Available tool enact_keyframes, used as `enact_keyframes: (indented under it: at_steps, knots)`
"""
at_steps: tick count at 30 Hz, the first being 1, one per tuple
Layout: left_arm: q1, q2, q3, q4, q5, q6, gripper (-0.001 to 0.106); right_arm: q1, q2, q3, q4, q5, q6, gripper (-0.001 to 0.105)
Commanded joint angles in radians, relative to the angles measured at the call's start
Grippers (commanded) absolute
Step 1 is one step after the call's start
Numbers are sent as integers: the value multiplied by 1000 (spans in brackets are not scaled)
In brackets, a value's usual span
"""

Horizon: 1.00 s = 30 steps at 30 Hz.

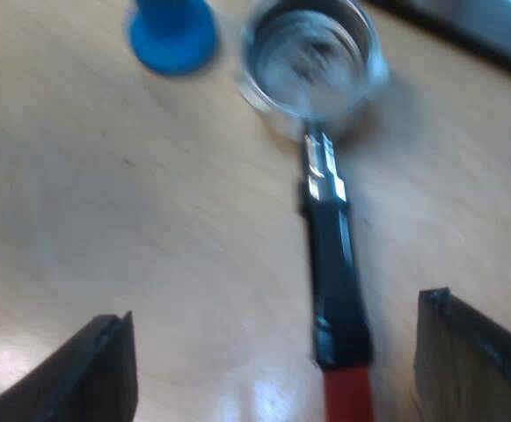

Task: Grind coffee beans and then tamp

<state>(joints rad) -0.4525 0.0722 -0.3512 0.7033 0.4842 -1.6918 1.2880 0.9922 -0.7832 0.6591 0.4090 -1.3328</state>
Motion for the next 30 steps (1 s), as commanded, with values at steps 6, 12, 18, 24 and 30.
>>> enact_keyframes:
  at_steps: [6, 12, 18, 24, 30]
  knots:
    - [-4, -4, -1, 2, -25, -1, 65, 123, -75, -23, -181, 124, -264, 67]
    - [-4, -4, -1, 2, -83, -1, 65, 135, -75, -23, -191, 140, -265, 67]
    - [-4, -4, 1, 2, -184, -1, 65, 135, -75, -23, -191, 178, -258, 67]
    - [-4, -2, 48, -35, -189, -1, 65, 135, -72, -16, -191, 213, -232, 67]
    - [-4, 5, 92, -140, -189, -1, 73, 135, -72, 50, -250, 223, -203, 67]
